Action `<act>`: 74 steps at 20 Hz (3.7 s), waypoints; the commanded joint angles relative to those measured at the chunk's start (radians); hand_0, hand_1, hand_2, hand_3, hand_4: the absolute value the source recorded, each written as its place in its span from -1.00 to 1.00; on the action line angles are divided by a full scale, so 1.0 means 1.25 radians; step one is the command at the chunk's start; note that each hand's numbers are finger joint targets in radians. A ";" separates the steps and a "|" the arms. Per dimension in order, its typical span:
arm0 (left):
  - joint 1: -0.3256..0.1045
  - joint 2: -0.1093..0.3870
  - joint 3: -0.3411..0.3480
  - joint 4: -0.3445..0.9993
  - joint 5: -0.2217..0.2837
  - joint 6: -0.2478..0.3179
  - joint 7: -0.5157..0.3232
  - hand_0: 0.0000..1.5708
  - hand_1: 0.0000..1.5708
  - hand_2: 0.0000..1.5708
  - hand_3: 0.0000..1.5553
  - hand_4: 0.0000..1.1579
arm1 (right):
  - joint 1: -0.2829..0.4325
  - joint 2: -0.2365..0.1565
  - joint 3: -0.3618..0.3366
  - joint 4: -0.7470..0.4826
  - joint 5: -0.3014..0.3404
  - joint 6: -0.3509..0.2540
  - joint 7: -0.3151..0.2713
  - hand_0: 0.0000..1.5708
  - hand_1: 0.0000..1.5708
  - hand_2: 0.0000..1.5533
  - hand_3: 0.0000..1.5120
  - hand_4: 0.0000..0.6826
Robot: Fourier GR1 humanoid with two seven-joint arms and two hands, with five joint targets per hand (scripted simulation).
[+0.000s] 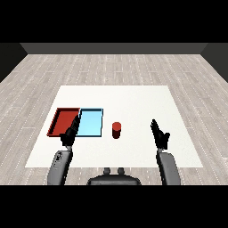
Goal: Pick the red can and put it in the red box
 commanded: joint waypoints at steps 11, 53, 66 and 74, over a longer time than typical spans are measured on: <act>-0.031 -0.059 0.052 -0.031 0.023 -0.008 -0.253 -1.00 -1.00 -1.00 -1.00 -1.00 | 0.052 0.031 0.010 -0.097 -0.070 0.106 -0.267 -1.00 -1.00 -1.00 -1.00 -1.00; -0.011 -0.062 0.090 0.006 0.033 -0.042 -0.305 -1.00 -1.00 -1.00 -1.00 -1.00 | -0.174 0.081 0.113 0.236 -0.143 0.008 -0.321 -1.00 -1.00 -1.00 -1.00 -1.00; -0.032 -0.074 0.103 0.065 0.046 -0.045 -0.339 -1.00 -1.00 -1.00 -1.00 -1.00 | -0.198 0.081 0.227 0.317 -0.230 -0.051 -0.396 -1.00 -1.00 -1.00 -1.00 -1.00; 0.021 -0.059 0.104 -0.045 0.064 -0.058 -0.281 -1.00 -1.00 -1.00 -1.00 -1.00 | -0.308 0.081 0.281 0.526 -0.308 -0.125 -0.519 -1.00 -1.00 -1.00 -1.00 -1.00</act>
